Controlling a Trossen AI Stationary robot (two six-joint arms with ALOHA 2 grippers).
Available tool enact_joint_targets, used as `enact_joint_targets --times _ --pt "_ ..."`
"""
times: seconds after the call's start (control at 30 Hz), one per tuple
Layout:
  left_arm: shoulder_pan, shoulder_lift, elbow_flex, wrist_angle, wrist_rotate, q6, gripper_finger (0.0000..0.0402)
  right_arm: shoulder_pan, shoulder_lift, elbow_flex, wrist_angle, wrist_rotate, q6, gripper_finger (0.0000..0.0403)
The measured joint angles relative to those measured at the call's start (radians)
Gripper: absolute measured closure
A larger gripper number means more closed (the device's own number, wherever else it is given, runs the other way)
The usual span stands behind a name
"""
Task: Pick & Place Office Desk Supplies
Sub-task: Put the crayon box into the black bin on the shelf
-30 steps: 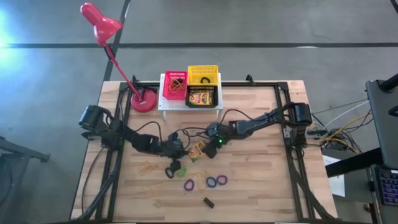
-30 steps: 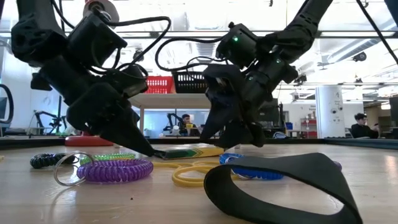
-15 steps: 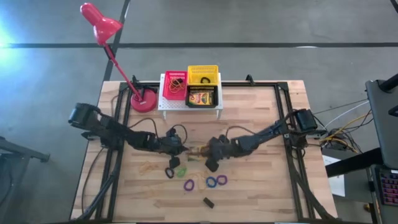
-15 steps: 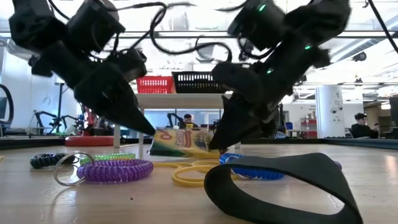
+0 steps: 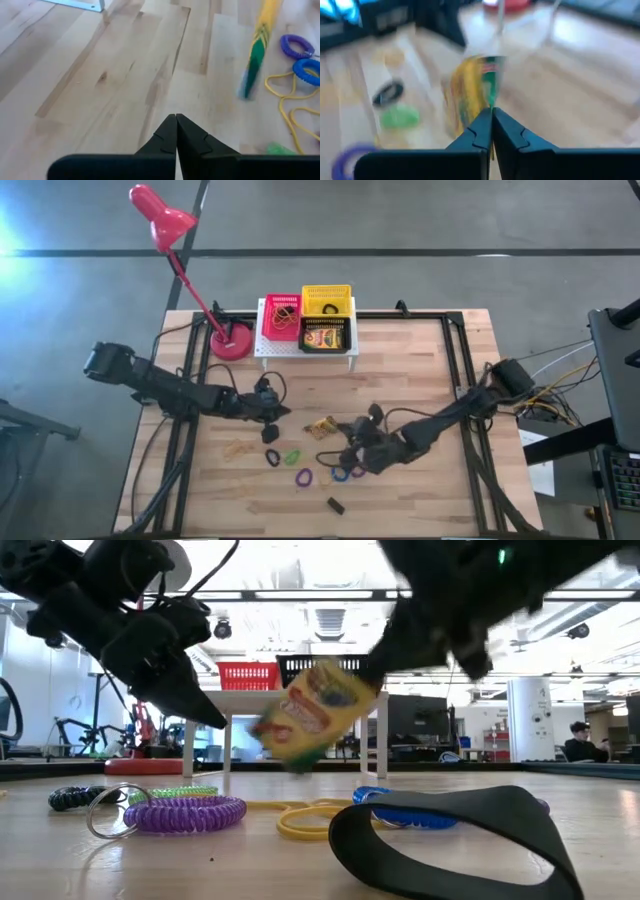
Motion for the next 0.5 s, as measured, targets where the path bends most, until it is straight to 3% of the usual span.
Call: enact_joint_targets --times 0.13,0.23,0.5 --pt "-0.001 0.003 -0.018 0.049 0.001 -0.003 0.0398 0.002 -0.094 0.0 0.01 0.099 -0.035 0.0395" --pt "-0.001 0.003 -0.022 0.071 0.001 -0.003 0.0398 -0.009 -0.158 0.002 0.013 0.096 -0.076 0.0395" --pt "-0.021 0.014 -0.023 0.19 0.004 0.047 0.0398 -0.021 -0.175 0.002 0.001 -0.139 -0.118 0.0395"
